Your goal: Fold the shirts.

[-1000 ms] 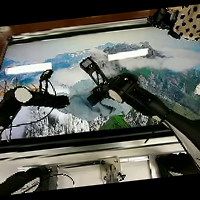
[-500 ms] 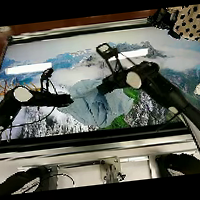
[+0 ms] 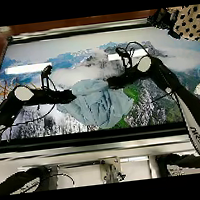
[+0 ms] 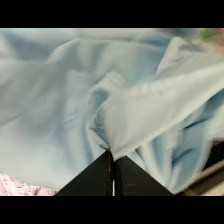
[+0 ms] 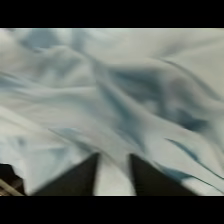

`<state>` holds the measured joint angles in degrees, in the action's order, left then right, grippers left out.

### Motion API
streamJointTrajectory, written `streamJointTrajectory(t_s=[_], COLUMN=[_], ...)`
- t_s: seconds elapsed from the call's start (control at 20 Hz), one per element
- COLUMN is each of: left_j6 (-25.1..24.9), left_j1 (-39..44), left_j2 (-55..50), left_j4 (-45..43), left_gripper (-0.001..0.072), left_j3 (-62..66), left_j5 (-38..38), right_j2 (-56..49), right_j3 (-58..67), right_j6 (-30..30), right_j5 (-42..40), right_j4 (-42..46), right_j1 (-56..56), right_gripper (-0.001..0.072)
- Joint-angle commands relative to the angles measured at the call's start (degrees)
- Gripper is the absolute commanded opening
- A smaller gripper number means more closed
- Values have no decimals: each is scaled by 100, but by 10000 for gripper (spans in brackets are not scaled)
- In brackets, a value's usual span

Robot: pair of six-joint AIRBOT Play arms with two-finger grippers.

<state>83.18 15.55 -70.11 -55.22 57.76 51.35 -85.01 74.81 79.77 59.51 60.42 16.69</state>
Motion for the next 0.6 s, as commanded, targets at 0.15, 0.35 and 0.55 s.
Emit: streamJointTrajectory(t_s=[0.15, 0.35, 0.55], left_j6=[-7, -55, -142], left_j1=[20, 20, 20], left_j2=[-35, -35, -33], left_j4=[369, 387, 387], left_gripper=[61, 61, 61], left_j3=[11, 11, 11], left_j5=[-925, -938, -901], right_j2=[133, 540, 557], right_j3=[623, 1075, -17], right_j6=[439, 656, 1346], right_j5=[1646, 2918, 2365], right_j4=[1519, 1941, 2551], right_j1=[-50, 173, 933], right_gripper=[465, 538, 659])
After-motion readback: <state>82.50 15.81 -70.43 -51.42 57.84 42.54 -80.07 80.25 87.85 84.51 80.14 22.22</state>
